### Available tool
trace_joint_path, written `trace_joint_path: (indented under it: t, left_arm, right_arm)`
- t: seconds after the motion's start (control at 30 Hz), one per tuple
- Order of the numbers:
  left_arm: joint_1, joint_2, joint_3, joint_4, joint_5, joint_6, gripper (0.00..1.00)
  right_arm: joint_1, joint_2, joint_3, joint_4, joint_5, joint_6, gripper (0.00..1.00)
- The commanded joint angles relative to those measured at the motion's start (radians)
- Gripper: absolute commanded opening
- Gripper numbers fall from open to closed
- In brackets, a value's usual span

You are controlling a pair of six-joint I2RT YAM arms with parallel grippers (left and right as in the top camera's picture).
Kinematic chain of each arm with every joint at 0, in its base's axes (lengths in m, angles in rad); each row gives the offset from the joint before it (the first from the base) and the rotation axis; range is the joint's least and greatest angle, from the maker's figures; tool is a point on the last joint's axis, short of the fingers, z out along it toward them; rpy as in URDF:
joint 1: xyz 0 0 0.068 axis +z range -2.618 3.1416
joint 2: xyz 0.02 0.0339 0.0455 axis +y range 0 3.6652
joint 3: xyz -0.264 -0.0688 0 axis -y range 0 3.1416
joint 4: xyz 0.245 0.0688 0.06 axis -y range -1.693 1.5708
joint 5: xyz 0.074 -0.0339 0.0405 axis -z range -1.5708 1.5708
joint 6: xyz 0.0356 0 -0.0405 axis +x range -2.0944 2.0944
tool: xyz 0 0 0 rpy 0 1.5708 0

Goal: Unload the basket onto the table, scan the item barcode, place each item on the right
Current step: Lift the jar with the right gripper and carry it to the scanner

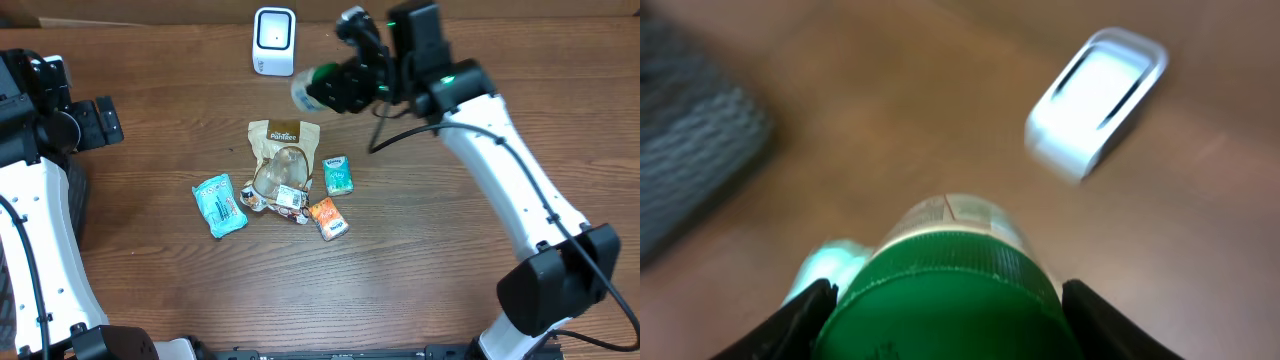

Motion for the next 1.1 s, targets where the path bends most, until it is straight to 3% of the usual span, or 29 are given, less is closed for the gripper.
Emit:
trace_joint_path:
  t: [0.0,0.1,0.37,0.63,1.07]
  left_arm:
    - [0.010,0.001,-0.005,0.003,-0.002,0.026,0.99]
    - [0.010,0.001,-0.005,0.003,-0.002,0.026,1.00]
    - [0.010,0.001,-0.005,0.003,-0.002,0.026,0.99]
    - [0.010,0.001,-0.005,0.003,-0.002,0.026,1.00]
    - [0.010,0.001,-0.005,0.003,-0.002,0.026,1.00]
  right_arm:
    - [0.065,0.052,0.005,0.155,0.389,-0.072,0.36]
    - [0.097,0.145,0.005,0.394,0.451,-0.321,0.36]
    - [0.097,0.350,0.005,0.808,0.451,-0.718,0.36]
    - [0.097,0.522,0.005,1.154,0.451,-0.923,0.36]
    - [0.077,0.629,0.044,1.235,0.401,-1.105,0.41]
